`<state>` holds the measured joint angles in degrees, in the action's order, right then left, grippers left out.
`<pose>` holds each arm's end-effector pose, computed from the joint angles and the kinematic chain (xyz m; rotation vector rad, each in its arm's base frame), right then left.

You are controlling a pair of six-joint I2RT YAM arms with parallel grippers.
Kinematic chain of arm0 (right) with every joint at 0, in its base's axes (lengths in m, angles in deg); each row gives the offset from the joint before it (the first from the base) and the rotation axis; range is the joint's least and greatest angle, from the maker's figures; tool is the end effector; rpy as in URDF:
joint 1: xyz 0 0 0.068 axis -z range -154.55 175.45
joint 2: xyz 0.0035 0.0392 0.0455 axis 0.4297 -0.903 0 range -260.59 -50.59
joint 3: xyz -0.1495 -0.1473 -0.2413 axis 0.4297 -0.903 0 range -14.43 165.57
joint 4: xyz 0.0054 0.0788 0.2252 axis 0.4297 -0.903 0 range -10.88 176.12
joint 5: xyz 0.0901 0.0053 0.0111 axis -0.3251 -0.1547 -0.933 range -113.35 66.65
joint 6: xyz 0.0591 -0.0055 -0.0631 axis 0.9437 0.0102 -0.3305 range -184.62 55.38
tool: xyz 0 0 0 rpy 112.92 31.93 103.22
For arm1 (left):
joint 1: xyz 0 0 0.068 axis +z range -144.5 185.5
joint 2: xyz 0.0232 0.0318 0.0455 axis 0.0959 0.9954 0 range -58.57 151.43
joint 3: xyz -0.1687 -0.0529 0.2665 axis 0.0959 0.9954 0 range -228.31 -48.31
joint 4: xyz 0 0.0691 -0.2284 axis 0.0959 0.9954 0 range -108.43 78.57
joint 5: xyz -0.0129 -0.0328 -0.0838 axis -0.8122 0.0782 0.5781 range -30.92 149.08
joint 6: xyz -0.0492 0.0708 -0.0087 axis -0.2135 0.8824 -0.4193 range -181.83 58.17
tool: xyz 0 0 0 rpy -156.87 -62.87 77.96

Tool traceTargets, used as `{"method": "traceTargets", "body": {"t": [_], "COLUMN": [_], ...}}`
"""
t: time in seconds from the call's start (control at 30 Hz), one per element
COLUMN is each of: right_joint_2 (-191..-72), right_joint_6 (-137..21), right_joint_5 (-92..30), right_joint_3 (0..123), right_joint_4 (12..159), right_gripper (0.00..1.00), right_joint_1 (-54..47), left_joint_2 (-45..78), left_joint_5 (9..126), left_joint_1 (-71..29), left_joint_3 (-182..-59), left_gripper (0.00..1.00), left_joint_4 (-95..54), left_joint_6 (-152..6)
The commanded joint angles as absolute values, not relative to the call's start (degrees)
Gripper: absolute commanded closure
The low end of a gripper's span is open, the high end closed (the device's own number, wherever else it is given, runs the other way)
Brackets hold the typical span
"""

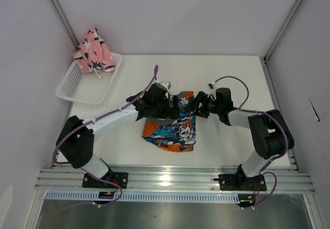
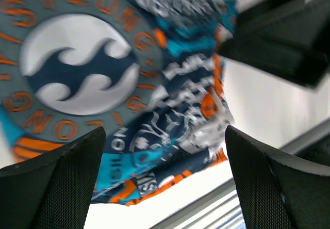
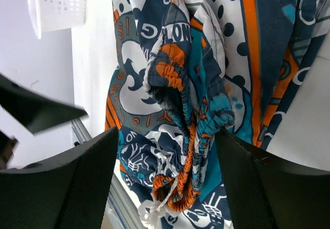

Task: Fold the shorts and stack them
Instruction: Fold the shorts

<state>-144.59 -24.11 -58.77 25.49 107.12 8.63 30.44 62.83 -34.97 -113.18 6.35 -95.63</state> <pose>0.3069 0.1391 0.2072 0.0809 2.2890 1.2191 0.2548 -0.2241 0.2770 0.1784 2.5278 -0.6392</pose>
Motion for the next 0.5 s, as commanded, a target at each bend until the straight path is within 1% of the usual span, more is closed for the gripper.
{"method": "traceTargets", "body": {"t": [0.0, 0.07, 0.2, 0.3, 0.47], "right_joint_2": [-147.3, -148.6, -151.7, -152.5, -154.0], "right_joint_6": [-24.5, -24.9, -26.6, -27.2, -28.7], "right_joint_5": [-58.6, -58.4, -56.9, -55.6, -54.0], "right_joint_3": [29.5, 30.6, 33.6, 34.3, 36.4], "right_joint_4": [110.1, 109.2, 106.6, 106.3, 103.9], "right_gripper": [0.25, 0.27, 0.35, 0.43, 0.48], "right_joint_1": [8.0, 7.9, 7.4, 7.3, 6.7], "left_joint_2": [27.7, 27.8, 30.6, 33.0, 37.3], "left_joint_5": [61.1, 60.1, 56.2, 56.0, 53.5], "left_joint_1": [-38.7, -41.9, -46.7, -47.6, -49.3], "left_joint_3": [-110.8, -109.8, -109.9, -109.8, -109.3], "left_gripper": [0.03, 0.03, 0.04, 0.06, 0.10], "left_joint_4": [0.6, -1.1, -2.4, -3.4, -5.2], "left_joint_6": [-94.3, -94.3, -94.1, -93.9, -94.0]}}
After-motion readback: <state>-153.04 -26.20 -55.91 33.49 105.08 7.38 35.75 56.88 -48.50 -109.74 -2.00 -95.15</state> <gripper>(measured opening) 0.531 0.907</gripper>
